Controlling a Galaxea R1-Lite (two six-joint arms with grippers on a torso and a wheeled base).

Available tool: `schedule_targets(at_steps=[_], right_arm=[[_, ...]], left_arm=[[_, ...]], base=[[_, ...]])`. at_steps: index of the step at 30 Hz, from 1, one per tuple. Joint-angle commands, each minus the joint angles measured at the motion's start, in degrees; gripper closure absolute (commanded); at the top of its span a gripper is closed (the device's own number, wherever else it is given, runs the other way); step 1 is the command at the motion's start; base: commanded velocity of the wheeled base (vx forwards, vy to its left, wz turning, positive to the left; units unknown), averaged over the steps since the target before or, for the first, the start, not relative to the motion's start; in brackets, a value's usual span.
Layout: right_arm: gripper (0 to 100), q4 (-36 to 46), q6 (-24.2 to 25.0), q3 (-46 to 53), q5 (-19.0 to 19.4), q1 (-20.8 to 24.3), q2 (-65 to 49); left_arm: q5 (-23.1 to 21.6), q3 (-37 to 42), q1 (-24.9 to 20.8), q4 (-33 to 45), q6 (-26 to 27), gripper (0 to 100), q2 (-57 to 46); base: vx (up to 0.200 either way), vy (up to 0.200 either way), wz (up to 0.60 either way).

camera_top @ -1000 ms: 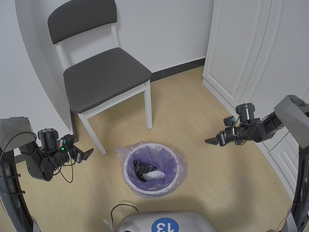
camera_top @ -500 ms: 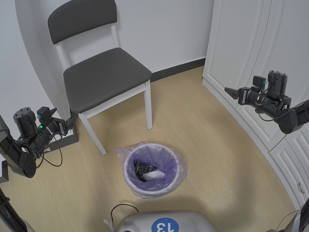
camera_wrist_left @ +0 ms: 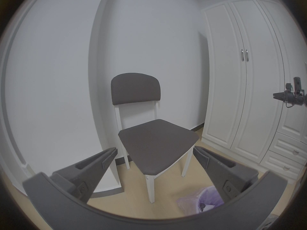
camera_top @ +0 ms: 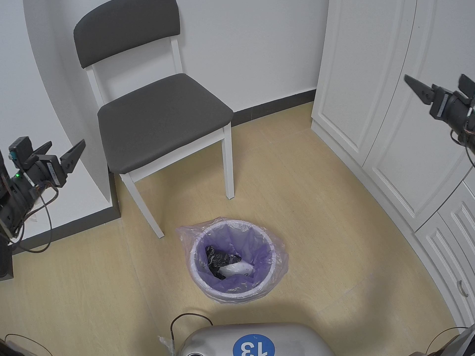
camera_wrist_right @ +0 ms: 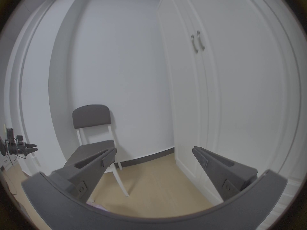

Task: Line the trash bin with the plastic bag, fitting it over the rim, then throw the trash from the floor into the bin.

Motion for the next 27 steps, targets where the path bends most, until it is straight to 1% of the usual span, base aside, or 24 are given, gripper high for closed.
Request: schedule_targets(at_steps=[1, 3, 7, 8, 10, 13, 14, 17, 18, 19, 25, 27], right_arm=[[0, -0.09, 0.45, 5.86, -0.01, -3.16, -11.06], [0, 0.08, 2.12, 8.77, -0.01, -3.24, -15.98], [0, 1.49, 2.39, 13.16, 0.08, -3.16, -21.43], [0, 2.37, 2.39, 15.09, 0.08, -3.16, -23.98], [0, 3.16, 2.39, 17.11, 0.08, -3.07, -26.88], [0, 3.78, 2.39, 18.52, 0.16, -2.89, -29.87], [0, 4.92, 2.03, 19.66, 0.25, -2.72, -33.38], [0, 6.94, 1.95, 19.49, 0.34, -2.72, -36.19], [0, 10.19, 1.77, 19.05, 0.16, -2.72, -39.45], [0, 11.42, 1.77, 19.05, 0.16, -2.72, -40.85], [0, 23.46, 1.86, 19.66, 0.25, -2.81, -53.33], [0, 29.44, 1.86, 19.31, 0.6, -2.81, -58.61]], left_arm=[[0.16, -0.86, 1.06, 4.85, -0.73, 0, -11.73], [0.16, -1.21, 1.23, 8.54, -0.73, 0, -16.04], [-0.01, -0.16, 1.32, 13.99, -0.82, 0, -21.05], [0.08, 0.9, 1.41, 16.63, -0.91, 0, -23.16], [0.16, 2.48, 1.41, 18.74, -1.26, 0, -25.71], [0.25, 4.15, 1.5, 19.79, -1.88, 0, -28.43], [0.6, 5.21, 1.85, 20.41, -2.84, 0, -31.51], [0.87, 5.21, 2.55, 21.81, -3.9, 0, -33.62], [0.78, 4.77, 3.34, 24.54, -4.07, 0, -36.08], [0.69, 4.59, 3.52, 25.77, -4.16, 0, -37.22], [0.25, 2.92, 2.99, 36.84, -7.24, 0, -46.1], [-0.28, 1.6, 2.2, 41.85, -7.68, 0, -49.26]], base=[[0.0, 0.0, 0.0], [0.0, 0.0, 0.0], [0.0, 0.0, 0.0], [0.0, 0.0, 0.0], [0.0, 0.0, 0.0], [0.0, 0.0, 0.0], [0.0, 0.0, 0.0], [0.0, 0.0, 0.0], [0.0, 0.0, 0.0], [0.0, 0.0, 0.0], [0.0, 0.0, 0.0], [0.0, 0.0, 0.0]])
